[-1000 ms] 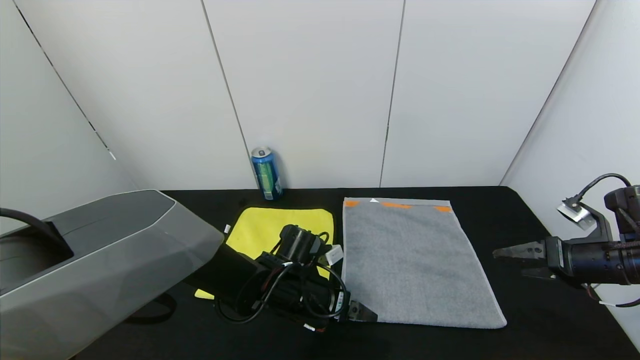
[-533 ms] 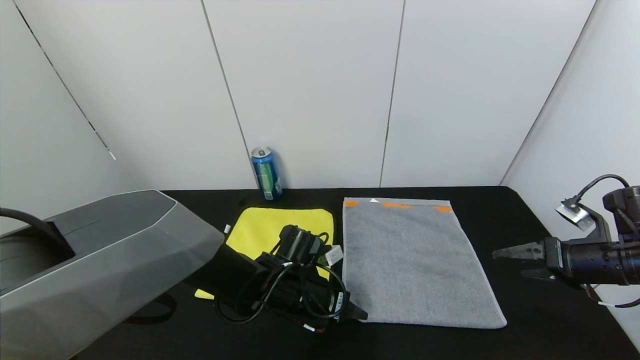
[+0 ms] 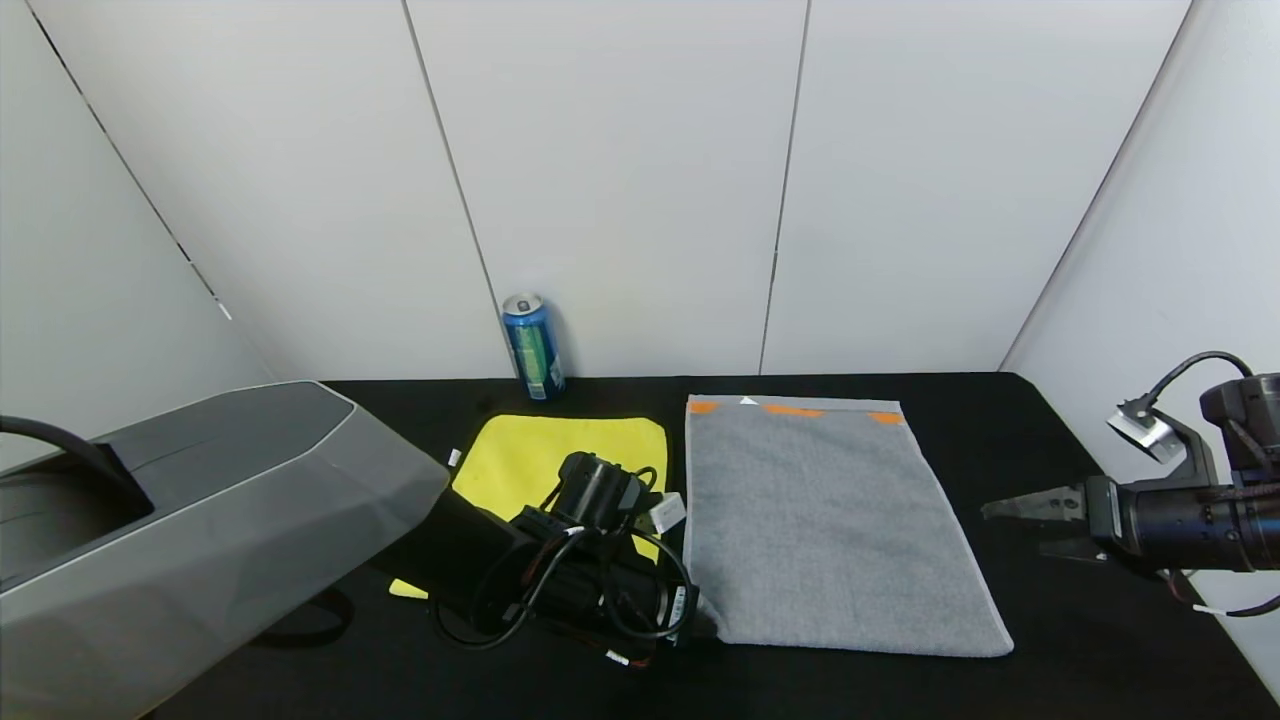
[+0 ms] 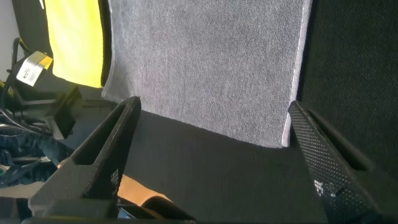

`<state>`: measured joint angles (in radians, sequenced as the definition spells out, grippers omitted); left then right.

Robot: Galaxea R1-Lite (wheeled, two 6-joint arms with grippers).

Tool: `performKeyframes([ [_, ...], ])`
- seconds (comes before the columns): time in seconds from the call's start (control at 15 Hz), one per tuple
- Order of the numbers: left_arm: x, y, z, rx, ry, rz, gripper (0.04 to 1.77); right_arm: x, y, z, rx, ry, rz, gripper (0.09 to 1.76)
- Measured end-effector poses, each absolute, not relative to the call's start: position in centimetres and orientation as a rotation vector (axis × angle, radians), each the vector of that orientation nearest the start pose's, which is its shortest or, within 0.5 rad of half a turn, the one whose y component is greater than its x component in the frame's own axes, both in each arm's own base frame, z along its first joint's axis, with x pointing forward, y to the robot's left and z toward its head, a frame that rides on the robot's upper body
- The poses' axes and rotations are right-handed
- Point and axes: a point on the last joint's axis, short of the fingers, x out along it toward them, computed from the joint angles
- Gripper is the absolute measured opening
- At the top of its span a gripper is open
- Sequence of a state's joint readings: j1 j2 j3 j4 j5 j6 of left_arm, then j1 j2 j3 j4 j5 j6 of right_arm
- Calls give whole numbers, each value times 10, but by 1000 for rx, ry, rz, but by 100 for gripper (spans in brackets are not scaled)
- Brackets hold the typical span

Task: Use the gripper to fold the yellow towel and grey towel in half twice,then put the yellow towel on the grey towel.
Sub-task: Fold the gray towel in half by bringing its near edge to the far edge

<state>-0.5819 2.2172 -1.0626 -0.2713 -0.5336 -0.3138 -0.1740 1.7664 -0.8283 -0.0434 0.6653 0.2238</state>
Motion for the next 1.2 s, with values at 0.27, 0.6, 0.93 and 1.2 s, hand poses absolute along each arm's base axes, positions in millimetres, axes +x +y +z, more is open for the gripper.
performKeyframes([
  [0.27,315,-221,34,-247,1035,-897,11,282,-35,120,577,884,366,171],
  [0.6,314,-218,34,-253,1009,-900,11,289,-34,112,580,908,367,171],
  [0.93,311,-217,32,-249,995,-906,11,295,-35,97,597,960,349,171],
  [1.2,311,-217,32,-247,994,-907,11,290,-31,89,608,1002,349,171],
])
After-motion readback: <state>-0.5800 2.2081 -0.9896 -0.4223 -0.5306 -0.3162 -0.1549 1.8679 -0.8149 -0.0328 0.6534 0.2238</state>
